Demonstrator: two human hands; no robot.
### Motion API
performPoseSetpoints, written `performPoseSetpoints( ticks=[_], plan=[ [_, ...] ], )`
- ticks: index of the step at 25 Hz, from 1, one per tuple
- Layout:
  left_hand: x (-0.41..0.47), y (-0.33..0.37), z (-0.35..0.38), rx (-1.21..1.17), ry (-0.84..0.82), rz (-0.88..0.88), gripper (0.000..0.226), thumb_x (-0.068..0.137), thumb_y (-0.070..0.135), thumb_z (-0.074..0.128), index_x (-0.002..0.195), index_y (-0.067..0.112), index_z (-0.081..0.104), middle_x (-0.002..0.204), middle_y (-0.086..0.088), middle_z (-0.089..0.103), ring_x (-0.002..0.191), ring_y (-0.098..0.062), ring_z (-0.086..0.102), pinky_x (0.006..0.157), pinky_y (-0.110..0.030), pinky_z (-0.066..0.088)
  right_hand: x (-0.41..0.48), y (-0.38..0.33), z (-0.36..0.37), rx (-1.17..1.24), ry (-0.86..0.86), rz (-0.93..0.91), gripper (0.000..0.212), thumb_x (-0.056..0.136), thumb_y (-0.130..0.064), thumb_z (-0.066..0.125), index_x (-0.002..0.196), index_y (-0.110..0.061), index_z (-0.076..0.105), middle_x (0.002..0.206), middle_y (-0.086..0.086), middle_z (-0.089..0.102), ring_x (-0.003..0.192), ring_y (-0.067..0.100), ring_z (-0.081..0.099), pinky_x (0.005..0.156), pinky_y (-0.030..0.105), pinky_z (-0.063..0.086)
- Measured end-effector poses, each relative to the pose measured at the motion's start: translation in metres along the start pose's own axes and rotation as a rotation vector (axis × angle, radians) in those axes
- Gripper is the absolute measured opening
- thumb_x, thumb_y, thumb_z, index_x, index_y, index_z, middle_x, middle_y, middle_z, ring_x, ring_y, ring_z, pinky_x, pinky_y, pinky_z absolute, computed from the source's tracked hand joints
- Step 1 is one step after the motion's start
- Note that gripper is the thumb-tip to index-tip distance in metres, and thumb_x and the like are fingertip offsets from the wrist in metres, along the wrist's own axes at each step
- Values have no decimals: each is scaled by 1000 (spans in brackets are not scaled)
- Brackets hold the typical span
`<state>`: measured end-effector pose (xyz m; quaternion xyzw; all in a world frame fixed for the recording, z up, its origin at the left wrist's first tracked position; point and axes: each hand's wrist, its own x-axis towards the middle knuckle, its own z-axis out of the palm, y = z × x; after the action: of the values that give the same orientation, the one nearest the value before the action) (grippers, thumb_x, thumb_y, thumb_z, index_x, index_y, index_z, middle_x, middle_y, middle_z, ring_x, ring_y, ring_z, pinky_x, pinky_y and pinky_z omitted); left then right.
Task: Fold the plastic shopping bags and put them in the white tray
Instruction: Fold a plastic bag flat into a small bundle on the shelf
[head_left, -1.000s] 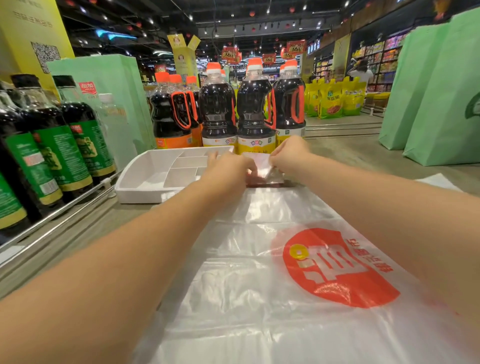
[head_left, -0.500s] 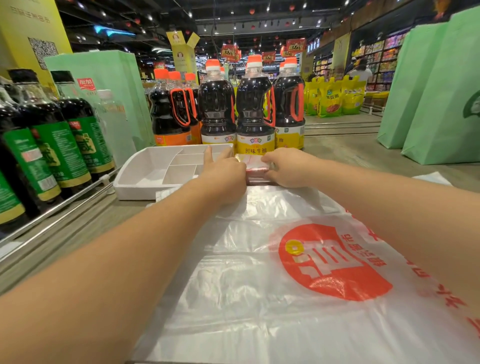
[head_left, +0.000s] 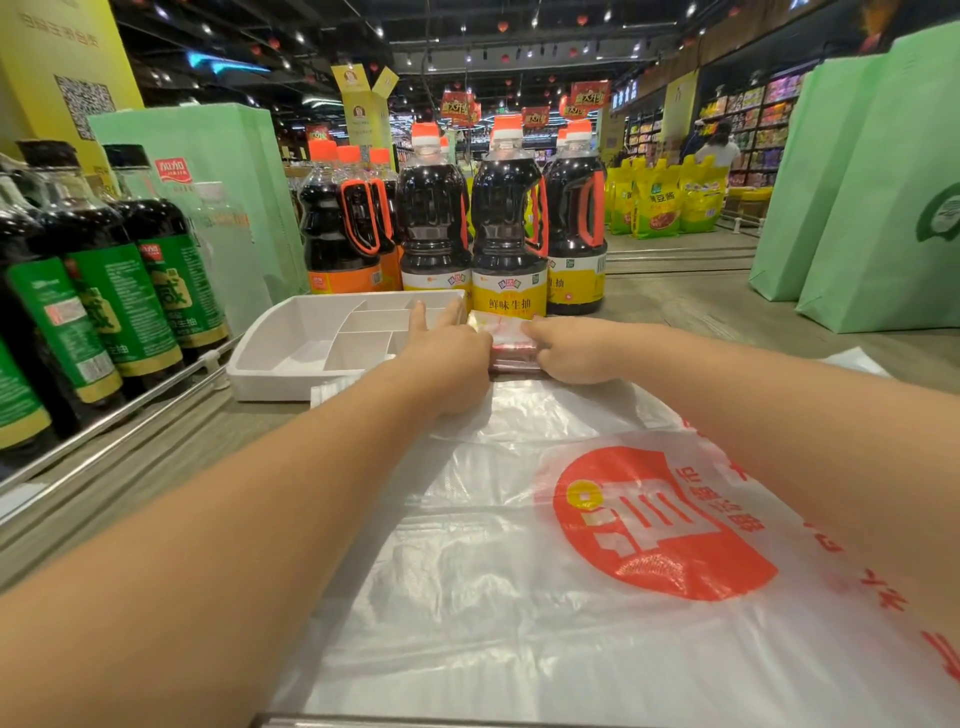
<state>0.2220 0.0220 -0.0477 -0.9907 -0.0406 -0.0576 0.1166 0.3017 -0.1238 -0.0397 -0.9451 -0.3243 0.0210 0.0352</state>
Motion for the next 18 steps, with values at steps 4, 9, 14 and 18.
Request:
performPoseSetpoints(
  ticks=[4, 9, 14, 18],
  plan=[
    [2, -8, -8, -62, 171, -19, 32, 97, 23, 54, 129, 22, 55, 137, 2, 54, 141, -21, 34, 120, -59, 3, -9, 3, -4, 94, 111, 19, 53, 101, -14, 37, 154, -10, 29, 161, 8, 29, 147, 27, 28, 120, 40, 25],
    [-32, -9, -57, -222, 156, -40, 32, 101, 21, 45, 130, 21, 59, 135, -1, 56, 130, -27, 47, 119, -59, 11, -66, -2, -35, 43, 161, -28, 55, 98, -14, 39, 153, -13, 34, 157, 8, 36, 143, 29, 35, 116, 41, 33],
    [-133, 7, -96, -283, 1, 259, 47, 101, 55, 38, 139, 31, 53, 143, 10, 48, 131, -14, 46, 110, -34, 31, -189, 10, -50, 50, 41, -78, 47, 103, -39, 46, 149, -31, 42, 150, -12, 45, 135, 14, 45, 113, 30, 34],
    [-193, 27, -85, -343, -436, 408, 72, 86, 74, 41, 151, 42, 34, 161, 14, 24, 147, -10, 23, 119, -34, 18, -263, 18, -30, 104, -119, -57, 66, 81, -80, 41, 139, -48, 48, 143, -28, 45, 129, 1, 45, 112, 29, 35]
  ],
)
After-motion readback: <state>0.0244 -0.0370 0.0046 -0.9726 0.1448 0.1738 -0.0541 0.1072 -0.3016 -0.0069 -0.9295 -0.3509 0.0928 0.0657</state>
